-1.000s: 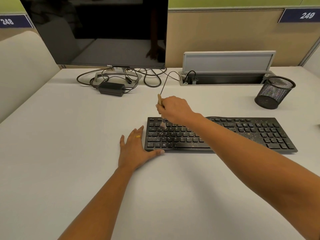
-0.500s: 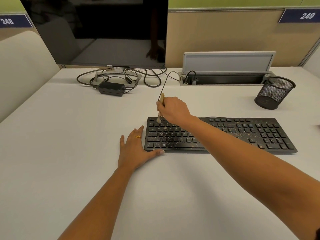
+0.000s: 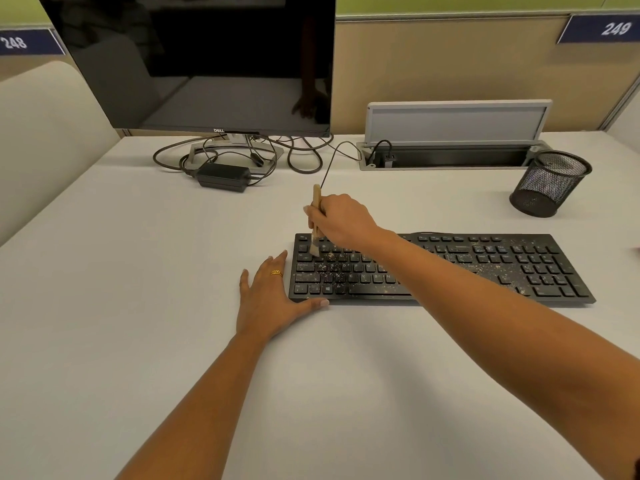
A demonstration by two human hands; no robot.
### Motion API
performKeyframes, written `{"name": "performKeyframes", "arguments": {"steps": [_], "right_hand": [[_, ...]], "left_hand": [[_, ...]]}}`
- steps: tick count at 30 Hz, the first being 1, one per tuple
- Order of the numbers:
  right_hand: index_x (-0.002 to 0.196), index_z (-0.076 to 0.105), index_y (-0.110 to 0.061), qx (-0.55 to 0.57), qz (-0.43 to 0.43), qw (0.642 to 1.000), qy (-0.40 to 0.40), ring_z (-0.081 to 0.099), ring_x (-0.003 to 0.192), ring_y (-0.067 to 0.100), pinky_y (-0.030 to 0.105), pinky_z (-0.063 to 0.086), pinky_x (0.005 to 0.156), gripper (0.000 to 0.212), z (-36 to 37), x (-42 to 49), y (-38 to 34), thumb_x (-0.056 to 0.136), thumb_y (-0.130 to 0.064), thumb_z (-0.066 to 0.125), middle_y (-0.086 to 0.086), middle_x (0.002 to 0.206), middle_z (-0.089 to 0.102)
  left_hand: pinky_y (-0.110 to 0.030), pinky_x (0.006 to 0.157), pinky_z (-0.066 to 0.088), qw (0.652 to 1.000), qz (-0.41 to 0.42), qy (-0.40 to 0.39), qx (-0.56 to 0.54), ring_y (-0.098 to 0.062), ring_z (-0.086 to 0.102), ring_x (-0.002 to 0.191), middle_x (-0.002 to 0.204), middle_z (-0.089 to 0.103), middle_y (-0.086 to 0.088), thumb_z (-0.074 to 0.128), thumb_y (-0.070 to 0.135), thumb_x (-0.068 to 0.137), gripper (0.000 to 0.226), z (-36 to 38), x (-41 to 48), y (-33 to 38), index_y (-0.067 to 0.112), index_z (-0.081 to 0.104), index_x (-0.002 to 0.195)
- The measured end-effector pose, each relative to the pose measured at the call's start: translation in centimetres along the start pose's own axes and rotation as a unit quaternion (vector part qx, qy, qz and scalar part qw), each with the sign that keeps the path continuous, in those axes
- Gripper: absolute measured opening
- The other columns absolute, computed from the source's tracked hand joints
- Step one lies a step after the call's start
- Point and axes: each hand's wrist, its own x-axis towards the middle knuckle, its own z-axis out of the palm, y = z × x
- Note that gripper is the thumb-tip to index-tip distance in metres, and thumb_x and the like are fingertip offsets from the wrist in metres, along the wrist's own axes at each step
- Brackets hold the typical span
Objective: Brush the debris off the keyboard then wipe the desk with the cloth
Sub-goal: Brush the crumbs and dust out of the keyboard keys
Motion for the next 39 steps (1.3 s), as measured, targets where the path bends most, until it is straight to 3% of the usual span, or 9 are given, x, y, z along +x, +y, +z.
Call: {"name": "performKeyframes", "arguments": {"steps": [4, 8, 12, 19, 25, 30, 34, 37, 39], "right_hand": [[0.094, 0.068, -0.011, -0.004, -0.024, 0.999, -0.046, 0.057, 0.073, 0.013, 0.027, 0.041, 0.068, 0.040, -0.3, -0.3, 0.3, 0.098, -0.039, 0.039, 0.004, 0.091, 0.070], [0.094, 0.066, -0.009, -0.125, -0.053, 0.989, -0.064, 0.058, 0.083, 0.021, 0.029, 0.039, 0.070, 0.044, -1.1, -0.6, 0.6, 0.099, -0.041, 0.035, 0.007, 0.093, 0.066], [0.084, 0.052, -0.012, -0.217, -0.057, 0.973, -0.046, 0.053, 0.076, 0.022, 0.031, 0.038, 0.069, 0.036, -1.9, -0.7, 0.5, 0.101, -0.036, 0.031, 0.007, 0.087, 0.061], [0.084, 0.063, -0.012, -0.025, 0.020, 0.999, 0.035, 0.062, 0.084, 0.023, 0.035, 0.048, 0.076, 0.040, -0.7, -0.4, 0.8, 0.100, -0.037, 0.036, 0.006, 0.094, 0.070], [0.094, 0.066, -0.004, -0.039, 0.033, 0.999, 0.010, 0.065, 0.084, 0.029, 0.043, 0.051, 0.080, 0.043, 0.1, -0.6, 0.7, 0.099, -0.033, 0.035, 0.011, 0.090, 0.070], [0.094, 0.066, -0.008, -0.020, 0.036, 0.998, 0.041, 0.061, 0.084, 0.022, 0.035, 0.048, 0.077, 0.043, -0.5, -0.6, 0.9, 0.100, -0.036, 0.034, 0.004, 0.092, 0.069], [0.094, 0.066, -0.007, -0.050, 0.018, 0.999, 0.008, 0.063, 0.085, 0.025, 0.038, 0.049, 0.079, 0.044, -0.1, -0.8, 1.1, 0.100, -0.036, 0.033, 0.005, 0.089, 0.069], [0.091, 0.065, -0.010, -0.032, 0.003, 0.999, -0.001, 0.060, 0.079, 0.021, 0.032, 0.045, 0.072, 0.041, -0.6, -0.7, 0.8, 0.100, -0.034, 0.034, -0.001, 0.079, 0.063], [0.090, 0.065, -0.012, -0.026, -0.015, 0.999, -0.018, 0.061, 0.081, 0.020, 0.030, 0.043, 0.071, 0.041, -0.6, -0.7, 0.9, 0.100, -0.038, 0.035, 0.002, 0.085, 0.067]], "left_hand": [[-0.042, 0.119, -0.004, 1.000, 0.001, 0.001, 0.002, -0.009, 0.011, 0.146, 0.157, 0.023, 0.003, 0.047, 0.086, 0.051, 0.125, -0.1, 0.0, 0.1, 0.020, 0.016, 0.152], [-0.041, 0.119, -0.005, 1.000, -0.002, 0.000, 0.004, -0.008, 0.010, 0.146, 0.157, 0.022, 0.003, 0.055, 0.082, 0.057, 0.120, -0.1, 0.0, 0.1, 0.021, 0.015, 0.152], [-0.041, 0.119, -0.006, 1.000, -0.003, 0.004, 0.004, -0.008, 0.010, 0.146, 0.157, 0.022, 0.004, 0.059, 0.080, 0.060, 0.118, 0.0, -0.1, 0.1, 0.021, 0.015, 0.152], [-0.041, 0.119, -0.005, 1.000, 0.000, -0.001, 0.005, -0.008, 0.010, 0.146, 0.157, 0.022, 0.003, 0.054, 0.083, 0.056, 0.121, -0.1, -0.1, 0.1, 0.021, 0.015, 0.152], [-0.041, 0.119, -0.005, 1.000, 0.001, 0.000, -0.002, -0.009, 0.010, 0.146, 0.158, 0.022, 0.003, 0.048, 0.085, 0.052, 0.124, -0.1, -0.1, 0.1, 0.020, 0.015, 0.152], [-0.042, 0.119, -0.005, 1.000, 0.002, -0.001, -0.002, -0.009, 0.010, 0.146, 0.158, 0.021, 0.003, 0.048, 0.085, 0.051, 0.124, -0.1, -0.1, 0.1, 0.021, 0.015, 0.152], [-0.042, 0.119, -0.005, 1.000, 0.005, 0.000, -0.007, -0.009, 0.010, 0.146, 0.157, 0.022, 0.003, 0.048, 0.089, 0.048, 0.128, 0.0, -0.1, 0.0, 0.021, 0.016, 0.152], [-0.042, 0.119, -0.005, 1.000, 0.002, -0.001, -0.007, -0.009, 0.010, 0.146, 0.157, 0.022, 0.003, 0.048, 0.088, 0.049, 0.126, 0.0, -0.1, 0.0, 0.021, 0.016, 0.152], [-0.042, 0.119, -0.005, 1.000, 0.002, -0.001, -0.002, -0.009, 0.010, 0.146, 0.157, 0.022, 0.003, 0.047, 0.086, 0.050, 0.125, -0.1, -0.1, 0.0, 0.021, 0.015, 0.152]]}}
